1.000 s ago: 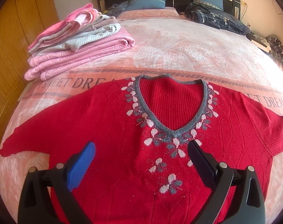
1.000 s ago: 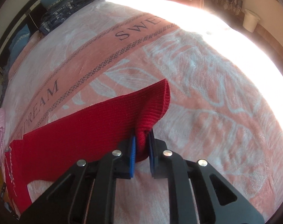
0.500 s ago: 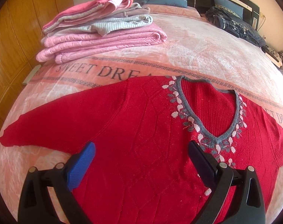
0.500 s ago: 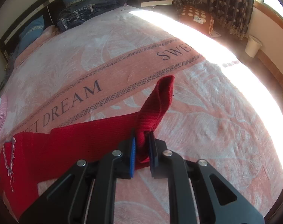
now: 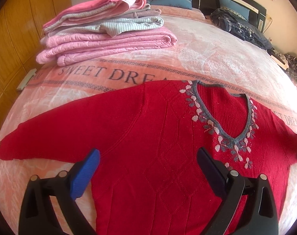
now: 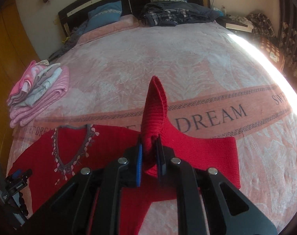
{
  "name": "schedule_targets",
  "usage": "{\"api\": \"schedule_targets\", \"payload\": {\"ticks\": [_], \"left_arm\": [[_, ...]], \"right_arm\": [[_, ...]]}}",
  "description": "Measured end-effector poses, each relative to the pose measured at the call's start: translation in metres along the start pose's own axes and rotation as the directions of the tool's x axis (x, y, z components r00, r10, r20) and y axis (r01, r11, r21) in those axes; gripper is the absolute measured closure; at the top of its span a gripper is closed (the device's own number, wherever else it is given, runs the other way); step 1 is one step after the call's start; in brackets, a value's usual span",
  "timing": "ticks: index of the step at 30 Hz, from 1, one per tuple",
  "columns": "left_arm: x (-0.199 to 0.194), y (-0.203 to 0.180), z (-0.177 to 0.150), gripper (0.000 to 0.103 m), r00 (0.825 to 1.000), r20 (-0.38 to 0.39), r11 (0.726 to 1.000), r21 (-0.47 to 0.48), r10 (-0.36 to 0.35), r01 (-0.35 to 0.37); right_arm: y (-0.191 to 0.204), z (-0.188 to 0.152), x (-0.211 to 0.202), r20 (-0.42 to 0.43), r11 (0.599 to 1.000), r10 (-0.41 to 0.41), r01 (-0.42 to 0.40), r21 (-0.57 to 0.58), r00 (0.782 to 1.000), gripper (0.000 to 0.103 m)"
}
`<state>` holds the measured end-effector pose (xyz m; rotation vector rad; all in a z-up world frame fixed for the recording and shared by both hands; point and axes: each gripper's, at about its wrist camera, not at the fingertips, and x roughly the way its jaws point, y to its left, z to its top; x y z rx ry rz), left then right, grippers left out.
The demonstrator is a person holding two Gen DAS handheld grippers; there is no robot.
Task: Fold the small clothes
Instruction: 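Lift the sleeve with the right gripper and fold it across the sweater front, then open the right gripper to release the folded sleeve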
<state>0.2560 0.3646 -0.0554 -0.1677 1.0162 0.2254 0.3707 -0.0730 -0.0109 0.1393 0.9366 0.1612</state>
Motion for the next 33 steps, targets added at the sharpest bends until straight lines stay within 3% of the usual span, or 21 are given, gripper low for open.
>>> {"api": "schedule_targets", "payload": {"ticks": [6,11,18,28,33], "left_arm": [[0.001,0.02,-0.002,0.004,1.0,-0.011,1.0,-0.021,-0.016,0.016],[0.004,0.036,-0.004,0.004,1.0,-0.022,0.999,-0.035,-0.022,0.021],[0.009,0.044,-0.007,0.004,0.999,-0.025,0.999,-0.029,-0.031,0.031],[0.016,0.035,-0.014,0.004,0.999,-0.031,0.999,0.022,-0.045,0.046],[0.019,0.029,-0.017,0.004,0.998,-0.036,0.998,0.042,-0.045,0.046]], "right_arm": [[0.111,-0.006,0.027,-0.055,0.986,0.111,-0.116,-0.116,0.992,0.093],[0.166,-0.022,0.055,-0.115,0.973,0.135,-0.154,-0.173,0.984,0.093],[0.208,-0.036,0.082,-0.172,0.956,0.205,-0.235,-0.177,0.963,0.092],[0.254,-0.062,0.114,-0.251,0.93,0.216,-0.277,-0.241,0.944,0.092],[0.26,-0.076,0.132,-0.318,0.926,0.221,-0.301,-0.229,0.922,0.077]]}}
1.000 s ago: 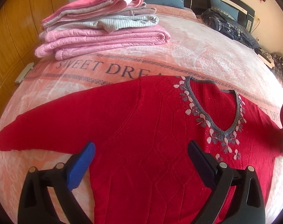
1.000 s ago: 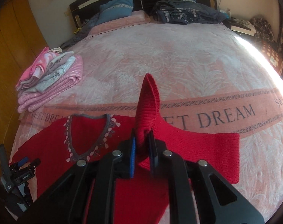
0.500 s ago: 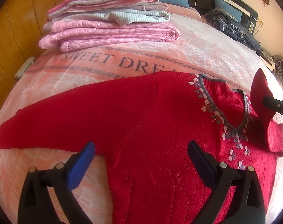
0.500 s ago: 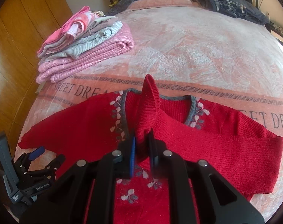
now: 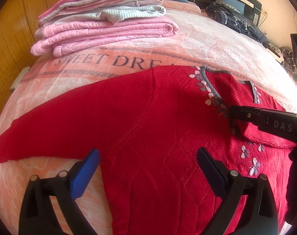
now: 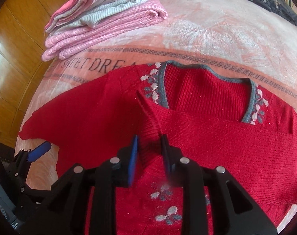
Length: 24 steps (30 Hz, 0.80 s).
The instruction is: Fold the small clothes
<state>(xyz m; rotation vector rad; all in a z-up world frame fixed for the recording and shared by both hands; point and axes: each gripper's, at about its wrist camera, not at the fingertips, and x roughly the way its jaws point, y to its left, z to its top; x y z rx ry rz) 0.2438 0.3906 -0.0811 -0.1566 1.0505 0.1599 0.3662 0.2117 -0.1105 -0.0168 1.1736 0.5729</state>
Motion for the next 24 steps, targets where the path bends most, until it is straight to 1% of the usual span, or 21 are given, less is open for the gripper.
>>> {"api": "schedule_targets", "payload": {"ticks": [3,5,7,8,11,14,16,20,22,23,24], "left_arm": [[0.001,-0.003,0.002,0.004,1.0,-0.001,1.0,-0.005,-0.005,0.005],[0.001,-0.006,0.005,0.004,1.0,-0.003,1.0,-0.012,-0.01,0.01],[0.0,-0.01,0.008,0.004,1.0,0.0,1.0,-0.021,-0.019,0.019],[-0.001,-0.013,0.01,0.004,1.0,0.006,0.999,-0.027,-0.027,0.027],[0.0,-0.026,0.017,0.004,0.998,0.006,0.997,-0.041,-0.063,0.063],[0.012,-0.043,0.024,0.004,0.994,-0.037,0.994,-0.041,-0.098,0.097],[0.02,-0.054,0.027,0.004,0.993,-0.054,0.994,-0.041,-0.102,0.1],[0.033,-0.077,0.033,0.005,0.991,-0.069,0.993,-0.03,-0.113,0.111],[0.037,-0.088,0.036,0.009,0.991,-0.074,0.993,-0.021,-0.114,0.112],[0.038,-0.093,0.036,0.013,0.991,-0.073,0.993,-0.021,-0.116,0.115],[0.038,-0.096,0.037,0.015,0.991,-0.068,0.993,-0.021,-0.119,0.118]], "right_arm": [[0.001,-0.003,-0.004,-0.006,0.999,0.037,-0.037,-0.007,0.999,0.075],[-0.004,-0.003,-0.016,0.012,0.998,0.062,-0.062,0.011,0.998,0.074],[-0.016,-0.003,-0.032,0.038,0.998,0.054,-0.055,0.03,0.998,0.071],[-0.025,-0.003,-0.04,0.053,0.998,0.043,-0.045,0.044,0.998,0.068],[-0.061,-0.008,-0.065,0.094,0.995,0.006,-0.015,0.101,0.996,0.067],[-0.103,-0.018,-0.085,0.117,0.987,-0.03,0.012,0.159,0.993,0.066],[-0.13,-0.027,-0.095,0.123,0.98,-0.057,0.032,0.195,0.991,0.066],[-0.179,-0.046,-0.114,0.138,0.965,-0.085,0.047,0.26,0.987,0.066],[-0.199,-0.056,-0.123,0.143,0.958,-0.099,0.056,0.281,0.985,0.066],[-0.209,-0.061,-0.127,0.145,0.955,-0.107,0.061,0.291,0.984,0.066],[-0.218,-0.065,-0.131,0.147,0.951,-0.116,0.067,0.302,0.982,0.065]]}}
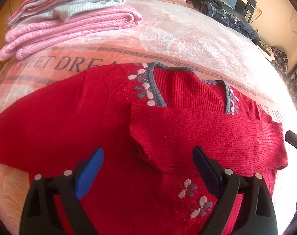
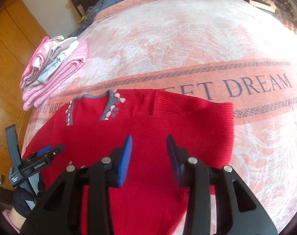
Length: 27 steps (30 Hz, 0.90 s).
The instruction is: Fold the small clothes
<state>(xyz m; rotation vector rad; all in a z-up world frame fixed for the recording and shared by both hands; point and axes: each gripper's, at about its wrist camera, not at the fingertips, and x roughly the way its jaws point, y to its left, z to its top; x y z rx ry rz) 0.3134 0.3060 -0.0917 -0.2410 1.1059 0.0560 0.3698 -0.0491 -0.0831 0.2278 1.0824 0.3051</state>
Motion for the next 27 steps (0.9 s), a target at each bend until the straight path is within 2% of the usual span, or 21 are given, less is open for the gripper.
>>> {"api": "schedule_targets", "payload": {"ticks": [2,4,6,8,9,11,14,18,22,27], "left_arm": [[0.002,-0.005,0.0,0.02,1.0,0.008,1.0,0.0,-0.009,0.009],[0.005,-0.008,0.0,0.036,1.0,-0.002,1.0,-0.01,-0.008,0.008],[0.009,-0.007,0.0,0.066,0.999,-0.019,0.998,-0.042,-0.04,0.039],[0.011,-0.003,0.0,0.073,0.998,-0.024,0.995,-0.08,-0.065,0.063],[0.01,-0.002,0.001,0.086,0.998,-0.02,0.994,-0.091,-0.062,0.06],[0.006,0.002,0.003,0.099,0.998,-0.002,0.992,-0.104,-0.07,0.069],[-0.005,0.008,0.007,0.099,0.991,0.054,0.987,-0.101,-0.119,0.124],[-0.023,0.011,0.013,0.099,0.986,0.114,0.988,-0.08,-0.121,0.13],[-0.034,0.025,0.018,0.099,0.984,0.157,0.988,-0.118,-0.083,0.102],[-0.023,0.04,0.014,0.099,0.988,0.118,0.984,-0.134,-0.1,0.116]], "right_arm": [[-0.018,-0.001,-0.008,0.014,1.0,-0.011,0.011,0.026,1.0,0.063],[-0.034,-0.002,-0.014,0.026,0.999,-0.022,0.02,0.05,0.999,0.063],[-0.048,-0.003,-0.019,0.031,0.997,-0.04,0.038,0.067,0.999,0.062],[-0.06,-0.005,-0.021,0.032,0.995,-0.057,0.054,0.083,0.998,0.062],[-0.065,-0.006,-0.022,0.033,0.994,-0.063,0.06,0.093,0.997,0.062],[-0.075,-0.008,-0.022,0.03,0.991,-0.07,0.066,0.113,0.997,0.062],[-0.085,-0.011,-0.018,0.02,0.989,-0.077,0.073,0.132,0.997,0.062],[-0.091,-0.014,-0.011,0.0,0.985,-0.035,0.034,0.167,0.999,0.062],[-0.09,-0.014,-0.006,-0.016,0.982,0.005,-0.002,0.191,1.0,0.061],[-0.081,-0.016,0.004,-0.044,0.983,0.028,-0.02,0.182,0.999,0.061]]}}
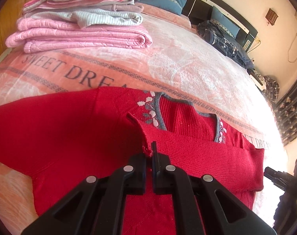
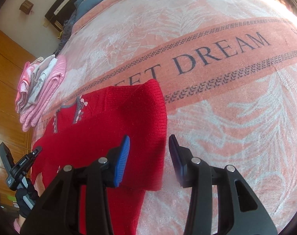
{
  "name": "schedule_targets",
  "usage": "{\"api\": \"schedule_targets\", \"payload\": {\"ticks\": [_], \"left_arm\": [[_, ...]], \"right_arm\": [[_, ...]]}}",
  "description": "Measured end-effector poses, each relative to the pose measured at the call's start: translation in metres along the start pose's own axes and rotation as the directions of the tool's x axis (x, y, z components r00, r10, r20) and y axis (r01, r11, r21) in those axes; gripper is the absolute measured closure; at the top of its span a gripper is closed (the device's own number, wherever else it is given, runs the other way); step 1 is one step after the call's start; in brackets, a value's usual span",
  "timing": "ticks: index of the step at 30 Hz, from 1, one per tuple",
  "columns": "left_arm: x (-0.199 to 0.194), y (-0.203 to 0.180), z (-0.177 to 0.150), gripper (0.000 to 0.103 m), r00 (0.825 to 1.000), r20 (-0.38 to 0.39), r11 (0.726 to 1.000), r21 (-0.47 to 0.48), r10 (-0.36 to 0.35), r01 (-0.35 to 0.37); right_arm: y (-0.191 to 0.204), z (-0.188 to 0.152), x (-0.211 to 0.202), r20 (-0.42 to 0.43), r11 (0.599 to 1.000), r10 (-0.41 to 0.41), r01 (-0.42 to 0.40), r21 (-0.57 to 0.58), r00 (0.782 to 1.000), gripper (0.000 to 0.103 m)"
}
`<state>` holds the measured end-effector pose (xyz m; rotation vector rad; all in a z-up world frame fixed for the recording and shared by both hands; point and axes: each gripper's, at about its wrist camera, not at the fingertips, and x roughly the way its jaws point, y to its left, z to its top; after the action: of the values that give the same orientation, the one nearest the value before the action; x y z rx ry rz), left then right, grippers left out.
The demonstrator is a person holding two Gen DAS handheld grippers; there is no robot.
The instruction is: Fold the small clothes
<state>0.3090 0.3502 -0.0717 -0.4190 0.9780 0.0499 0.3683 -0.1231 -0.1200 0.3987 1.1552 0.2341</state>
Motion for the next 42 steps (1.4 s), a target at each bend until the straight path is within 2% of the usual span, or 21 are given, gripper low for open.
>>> {"api": "schedule_targets", "payload": {"ticks": [6,10,12,14,16,18,19,20,23,25,27,30,33,36,39,42], "left_arm": [[0.033,0.012,-0.021,0.096,0.993,-0.098,0.998,0.027,0.059,-0.056],[0.031,0.008,-0.026,0.092,0.995,-0.069,0.995,0.077,0.076,-0.07],[0.026,0.009,-0.024,0.084,0.994,-0.065,0.993,0.081,0.093,-0.088],[0.017,0.017,-0.02,0.078,0.992,-0.055,0.992,0.057,0.113,-0.11],[0.003,0.033,-0.014,0.076,0.994,-0.049,0.995,0.024,0.103,-0.102],[-0.017,0.058,-0.006,0.063,0.992,-0.028,0.993,0.004,0.121,-0.121],[-0.027,0.072,-0.002,0.06,0.991,-0.014,0.991,-0.006,0.132,-0.133],[-0.037,0.09,0.002,0.059,0.989,0.001,0.989,-0.021,0.148,-0.148],[-0.064,0.149,0.006,0.059,0.98,0.008,0.976,-0.09,0.2,-0.198],[-0.08,0.192,0.005,0.059,0.975,-0.015,0.961,-0.168,0.22,-0.219],[-0.094,0.233,-0.001,0.059,0.972,-0.048,0.94,-0.246,0.23,-0.234],[-0.112,0.289,-0.017,0.059,0.947,-0.121,0.882,-0.344,0.298,-0.322],[-0.131,0.334,-0.035,0.059,0.947,-0.126,0.839,-0.439,0.296,-0.321],[-0.141,0.363,-0.046,0.059,0.947,-0.116,0.822,-0.472,0.3,-0.319],[-0.147,0.39,-0.054,0.059,0.963,-0.08,0.792,-0.552,0.259,-0.259],[-0.154,0.414,-0.055,0.059,0.968,-0.028,0.761,-0.612,0.25,-0.214]], "right_arm": [[0.01,-0.009,0.025,-0.046,0.98,-0.175,0.169,-0.108,0.984,0.063],[0.017,-0.011,0.03,-0.034,0.963,-0.231,0.223,-0.149,0.972,0.061],[0.021,-0.012,0.03,-0.027,0.958,-0.248,0.241,-0.155,0.968,0.06],[0.025,-0.011,0.023,-0.004,0.959,-0.245,0.241,-0.149,0.97,0.06],[0.031,-0.008,0.008,0.054,0.965,-0.222,0.228,-0.132,0.973,0.059],[0.042,-0.002,-0.008,0.109,0.967,-0.2,0.214,-0.141,0.974,0.056],[0.049,0.0,-0.014,0.125,0.97,-0.175,0.193,-0.15,0.977,0.054],[0.057,0.002,-0.017,0.129,0.973,-0.146,0.166,-0.158,0.981,0.051],[0.082,0.002,-0.013,0.095,0.983,-0.058,0.073,-0.167,0.994,0.05],[0.101,-0.002,0.0,0.049,0.985,-0.011,0.019,-0.171,0.999,0.05],[0.121,-0.01,0.017,0.001,0.98,0.003,-0.003,-0.197,1.0,0.05],[0.152,-0.025,0.041,-0.048,0.966,-0.014,0.001,-0.257,0.999,0.05],[0.173,-0.035,0.058,-0.08,0.957,-0.021,-0.003,-0.29,0.997,0.05],[0.189,-0.043,0.069,-0.092,0.95,-0.027,-0.003,-0.313,0.995,0.049],[0.198,-0.046,0.077,-0.096,0.945,-0.035,0.002,-0.326,0.995,0.049],[0.202,-0.047,0.085,-0.093,0.942,-0.05,0.016,-0.335,0.994,0.048]]}}
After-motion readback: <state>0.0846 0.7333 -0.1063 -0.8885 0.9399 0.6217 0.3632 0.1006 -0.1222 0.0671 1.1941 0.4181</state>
